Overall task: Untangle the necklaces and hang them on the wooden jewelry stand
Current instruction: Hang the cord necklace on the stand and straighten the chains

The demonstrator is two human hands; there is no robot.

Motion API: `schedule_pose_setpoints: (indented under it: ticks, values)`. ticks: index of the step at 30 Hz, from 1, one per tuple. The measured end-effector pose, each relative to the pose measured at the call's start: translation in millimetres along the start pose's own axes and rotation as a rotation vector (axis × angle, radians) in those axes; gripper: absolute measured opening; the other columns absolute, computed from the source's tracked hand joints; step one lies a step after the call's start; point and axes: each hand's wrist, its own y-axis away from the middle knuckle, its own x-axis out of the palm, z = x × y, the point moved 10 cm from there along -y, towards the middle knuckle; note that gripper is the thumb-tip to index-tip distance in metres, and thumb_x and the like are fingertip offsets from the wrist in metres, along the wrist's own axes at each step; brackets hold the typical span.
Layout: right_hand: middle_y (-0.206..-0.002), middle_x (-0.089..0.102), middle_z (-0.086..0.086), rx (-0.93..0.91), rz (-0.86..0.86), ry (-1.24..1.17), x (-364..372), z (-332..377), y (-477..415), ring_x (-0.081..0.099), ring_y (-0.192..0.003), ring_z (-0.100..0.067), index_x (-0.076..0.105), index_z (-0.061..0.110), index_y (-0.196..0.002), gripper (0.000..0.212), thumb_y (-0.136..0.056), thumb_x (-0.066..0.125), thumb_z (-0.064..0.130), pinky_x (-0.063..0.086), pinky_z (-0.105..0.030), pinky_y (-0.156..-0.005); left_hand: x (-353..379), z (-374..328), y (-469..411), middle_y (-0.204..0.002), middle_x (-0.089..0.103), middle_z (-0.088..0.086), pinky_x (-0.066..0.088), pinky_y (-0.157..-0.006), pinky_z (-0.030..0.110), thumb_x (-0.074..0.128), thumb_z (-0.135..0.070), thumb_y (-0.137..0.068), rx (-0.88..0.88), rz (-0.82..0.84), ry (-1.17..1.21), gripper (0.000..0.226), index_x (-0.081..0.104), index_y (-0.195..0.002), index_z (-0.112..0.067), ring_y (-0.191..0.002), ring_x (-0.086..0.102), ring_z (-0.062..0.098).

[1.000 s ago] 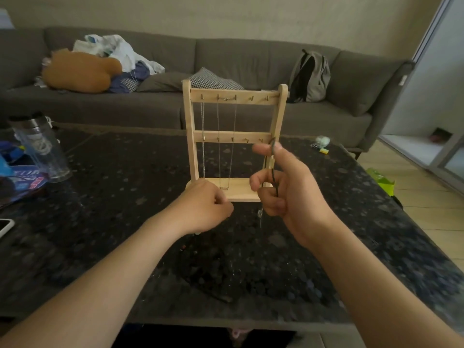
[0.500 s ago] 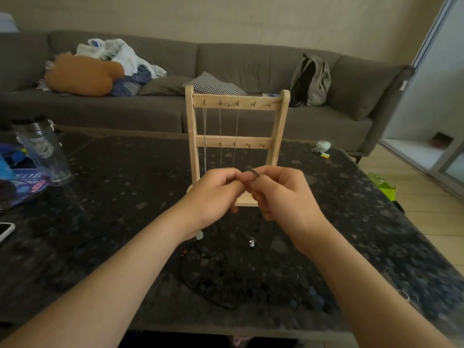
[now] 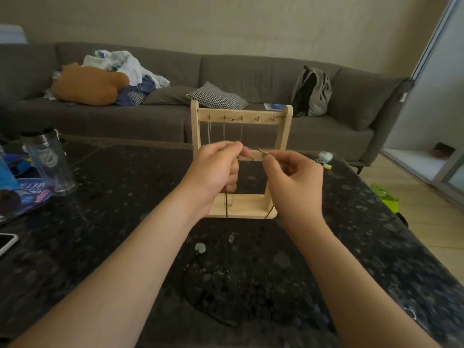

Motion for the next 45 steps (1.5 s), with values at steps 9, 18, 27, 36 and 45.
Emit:
schedule_pose_setpoints:
  ticks: [9, 18, 27, 36, 45]
  values:
    - [-0.07, 0.07, -0.009, -0.073, -0.185, -0.01, 4, 17, -46, 0.068, -0.068, -0.03, 0.074, 0.031, -0.086, 0.016, -0.097, 0.074, 0.043, 0.063, -0.052, -0.073, -3, -30, -38, -0.063, 0.049, -0.007, 0.043, -0.058, 0.029, 0.06, -0.027, -0.108, 0.097, -0.07, 0.092, 0.019, 0.073, -0.103, -0.015, -0.055, 0.045, 0.008]
    - [-0.066, 0.068, 0.007, -0.154, -0.248, 0.049, 12, 19, -74, 0.06, -0.057, -0.003, 0.074, 0.03, -0.092, 0.011, -0.1, 0.073, 0.036, 0.057, -0.025, -0.067, -19, -67, -46, -0.091, 0.072, -0.001, 0.064, -0.062, 0.029, 0.062, -0.008, -0.106, 0.526, -0.359, -0.332, 0.011, 0.064, -0.109, -0.019, -0.067, 0.072, 0.012]
    - [-0.066, 0.069, 0.015, -0.18, -0.27, 0.175, 21, 20, -82, 0.068, -0.063, -0.002, 0.078, 0.026, -0.09, 0.011, -0.097, 0.075, 0.034, 0.062, -0.034, -0.079, 3, -59, -56, -0.111, 0.073, -0.009, 0.066, -0.081, 0.041, 0.058, -0.014, -0.107, 0.534, -0.314, -0.628, 0.025, 0.078, -0.118, -0.024, -0.087, 0.075, 0.014]
    - [-0.069, 0.07, 0.018, -0.142, -0.13, 0.194, 30, 2, -75, 0.07, -0.07, 0.002, 0.079, 0.028, -0.092, 0.005, -0.096, 0.077, 0.03, 0.064, -0.034, -0.081, -4, -29, -65, -0.097, 0.074, -0.014, 0.066, -0.083, 0.038, 0.068, -0.013, -0.101, 0.409, -0.274, -0.604, 0.023, 0.078, -0.113, -0.03, -0.088, 0.074, 0.005]
    - [-0.077, 0.073, 0.019, -0.106, 0.017, 0.23, 35, -13, -73, 0.069, -0.08, 0.012, 0.081, 0.024, -0.104, 0.015, -0.091, 0.075, 0.018, 0.059, -0.011, -0.073, -6, -10, -69, -0.1, 0.078, -0.015, 0.065, -0.092, 0.041, 0.072, -0.009, -0.1, 0.316, -0.219, -0.485, 0.027, 0.08, -0.1, -0.034, -0.097, 0.076, 0.006]
